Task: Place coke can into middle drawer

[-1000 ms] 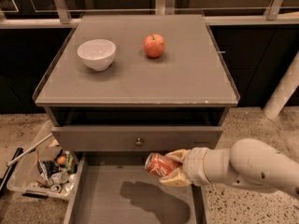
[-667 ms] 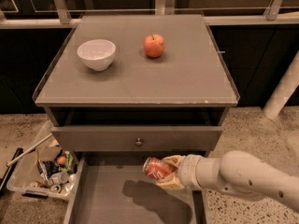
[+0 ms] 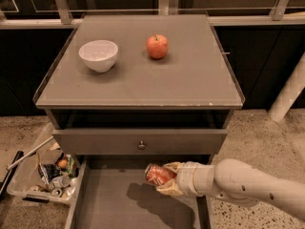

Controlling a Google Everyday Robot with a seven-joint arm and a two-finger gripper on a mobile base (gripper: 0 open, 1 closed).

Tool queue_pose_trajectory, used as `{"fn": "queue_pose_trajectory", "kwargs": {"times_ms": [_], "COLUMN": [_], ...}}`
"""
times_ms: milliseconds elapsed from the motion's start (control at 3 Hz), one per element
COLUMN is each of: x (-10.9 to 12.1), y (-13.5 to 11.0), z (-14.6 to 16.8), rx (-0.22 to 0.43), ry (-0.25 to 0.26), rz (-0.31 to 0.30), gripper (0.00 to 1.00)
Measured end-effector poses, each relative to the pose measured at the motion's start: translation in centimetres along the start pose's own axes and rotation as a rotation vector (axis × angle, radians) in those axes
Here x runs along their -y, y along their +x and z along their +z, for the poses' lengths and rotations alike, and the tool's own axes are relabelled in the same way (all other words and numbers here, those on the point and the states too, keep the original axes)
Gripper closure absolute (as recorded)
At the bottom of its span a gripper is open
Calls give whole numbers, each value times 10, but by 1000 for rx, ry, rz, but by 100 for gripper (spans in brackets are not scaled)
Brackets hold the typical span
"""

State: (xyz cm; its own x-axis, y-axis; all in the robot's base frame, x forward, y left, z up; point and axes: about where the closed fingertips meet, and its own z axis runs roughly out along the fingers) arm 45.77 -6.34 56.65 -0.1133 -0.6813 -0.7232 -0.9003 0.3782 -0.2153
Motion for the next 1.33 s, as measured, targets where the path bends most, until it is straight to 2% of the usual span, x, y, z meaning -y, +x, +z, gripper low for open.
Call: {"fn": "queue_pose_trajectory", "kwargs": {"times_ms": [333,667,1000,1333], "x": [-4,-11,-11,-9], "y": [7,30,56,73], "z": [10,34,62,89], "rx": [-20,-85,-114,-97], "ry": [0,15,42,59], "rz": [12,-7,-22,-17], "gripper": [100,100,100,100]}}
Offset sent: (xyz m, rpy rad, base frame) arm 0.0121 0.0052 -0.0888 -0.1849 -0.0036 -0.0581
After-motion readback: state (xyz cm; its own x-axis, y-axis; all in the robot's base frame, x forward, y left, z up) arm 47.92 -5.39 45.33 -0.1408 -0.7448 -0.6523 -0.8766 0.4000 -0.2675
